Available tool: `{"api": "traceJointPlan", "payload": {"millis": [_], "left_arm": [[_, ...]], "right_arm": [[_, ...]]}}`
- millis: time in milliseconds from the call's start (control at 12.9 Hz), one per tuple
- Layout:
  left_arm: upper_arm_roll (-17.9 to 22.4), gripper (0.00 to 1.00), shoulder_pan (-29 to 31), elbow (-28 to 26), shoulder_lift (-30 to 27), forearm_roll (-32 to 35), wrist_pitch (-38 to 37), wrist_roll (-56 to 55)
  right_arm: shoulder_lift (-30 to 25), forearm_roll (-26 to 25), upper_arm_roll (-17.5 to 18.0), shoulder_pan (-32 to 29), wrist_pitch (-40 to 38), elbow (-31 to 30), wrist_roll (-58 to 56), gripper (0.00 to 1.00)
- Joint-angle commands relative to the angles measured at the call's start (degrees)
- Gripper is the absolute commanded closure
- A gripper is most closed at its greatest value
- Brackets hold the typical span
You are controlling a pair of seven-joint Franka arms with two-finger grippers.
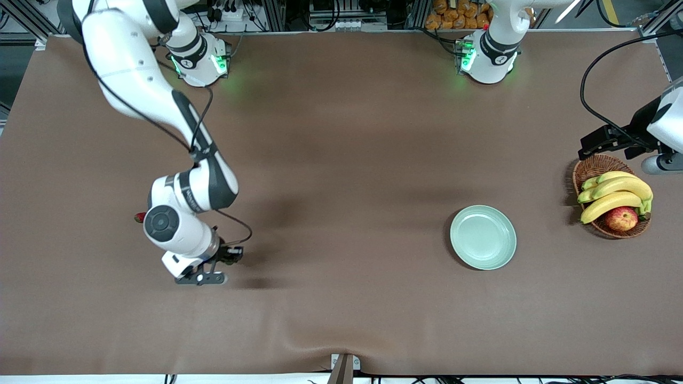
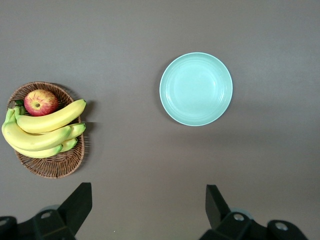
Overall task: Collect all strawberries into plate
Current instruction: 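Carry the strawberry to mid-table with the right gripper while the left gripper approaches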
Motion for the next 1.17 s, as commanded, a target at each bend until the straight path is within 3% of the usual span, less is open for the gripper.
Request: {"api": "traceJointPlan", "payload": {"millis": [0, 233, 466, 621, 854, 1087], "left_arm": [[0.01, 0.0, 0.3, 1.02, 0.49, -1.18, -0.76, 1.22], [0.01, 0.0, 0.13, 1.02, 0.75, -1.18, -0.76, 1.14], [0.01, 0.0, -0.05, 1.02, 0.92, -1.27, -0.76, 1.22], [0.01, 0.0, -0.4, 1.02, 0.92, -1.27, -0.76, 1.14], [-0.07, 0.0, -0.4, 0.94, 1.45, -1.27, -0.76, 1.22], [-0.16, 0.0, -0.66, 0.94, 2.5, -1.27, -0.76, 1.22]], "right_arm": [[-6.63, -0.31, -0.21, 4.71, -7.35, -1.57, 5.9, 0.94], [-11.74, -0.04, 0.13, 10.7, -9.76, -1.39, 7.08, 0.93], [-11.93, -0.66, 1.99, 19.73, -9.23, 0.01, 10.48, 0.93], [-9.66, -1.88, 2.07, 24.05, -5.65, 0.01, 10.59, 0.93], [-2.81, -2.15, 2.16, 26.0, 4.98, 0.01, 10.41, 0.92], [0.9, -1.97, 2.07, 29.07, 10.27, -0.51, 11.72, 0.89]]}}
